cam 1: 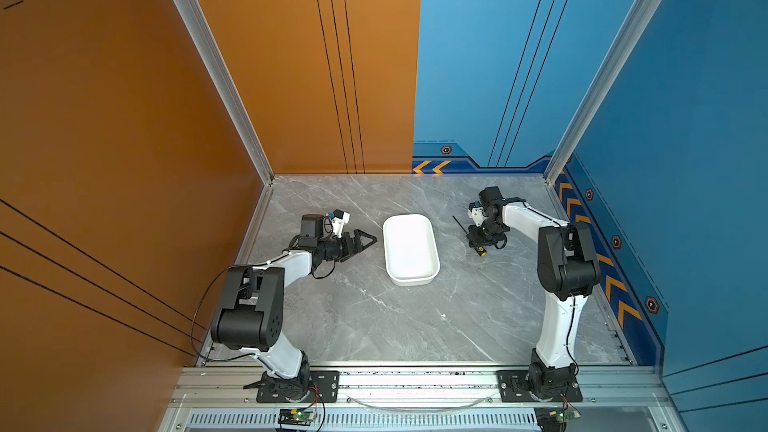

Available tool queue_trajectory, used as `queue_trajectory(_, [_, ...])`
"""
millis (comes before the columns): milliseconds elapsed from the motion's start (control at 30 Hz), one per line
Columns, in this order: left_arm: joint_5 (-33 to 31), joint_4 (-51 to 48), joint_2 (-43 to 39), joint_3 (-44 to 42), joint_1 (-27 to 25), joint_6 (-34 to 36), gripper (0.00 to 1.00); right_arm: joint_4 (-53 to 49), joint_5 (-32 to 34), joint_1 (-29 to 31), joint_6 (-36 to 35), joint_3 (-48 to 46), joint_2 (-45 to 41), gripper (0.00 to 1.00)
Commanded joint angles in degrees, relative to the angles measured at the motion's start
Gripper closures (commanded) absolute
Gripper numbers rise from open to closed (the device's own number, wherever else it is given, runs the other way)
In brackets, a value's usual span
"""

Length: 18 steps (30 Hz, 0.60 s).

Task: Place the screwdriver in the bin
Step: 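Close the right gripper on the screwdriver handle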

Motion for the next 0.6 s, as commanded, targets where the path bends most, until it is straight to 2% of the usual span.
queue_trajectory(0, [1.6, -0.3, 0.4, 1.0, 0.3, 0.8, 0.02, -2.4, 0.1, 0.3, 1.3, 1.2, 1.0, 0.73])
queue_trajectory(100, [1.9, -0.2, 0.6, 1.2, 0.4, 0.7, 0.02, -2.5, -0.4, 0.1, 3.6, 1.3, 1.1, 0.80])
queue_trajectory(233, [1.9, -0.3, 0.5, 1.2, 0.3, 0.8, 0.02, -2.5, -2.4, -0.4, 8.3, 0.9, 1.2, 0.99])
queue_trajectory(400, [2.0, -0.2, 0.5, 1.2, 0.3, 0.7, 0.02, -2.5, -5.1, -0.1, 12.4, 0.5, -0.8, 1.00])
queue_trajectory(567, [1.9, -0.2, 0.3, 1.2, 0.3, 0.7, 0.02, -2.6, -6.0, 1.4, 18.4, 0.4, -6.9, 1.00])
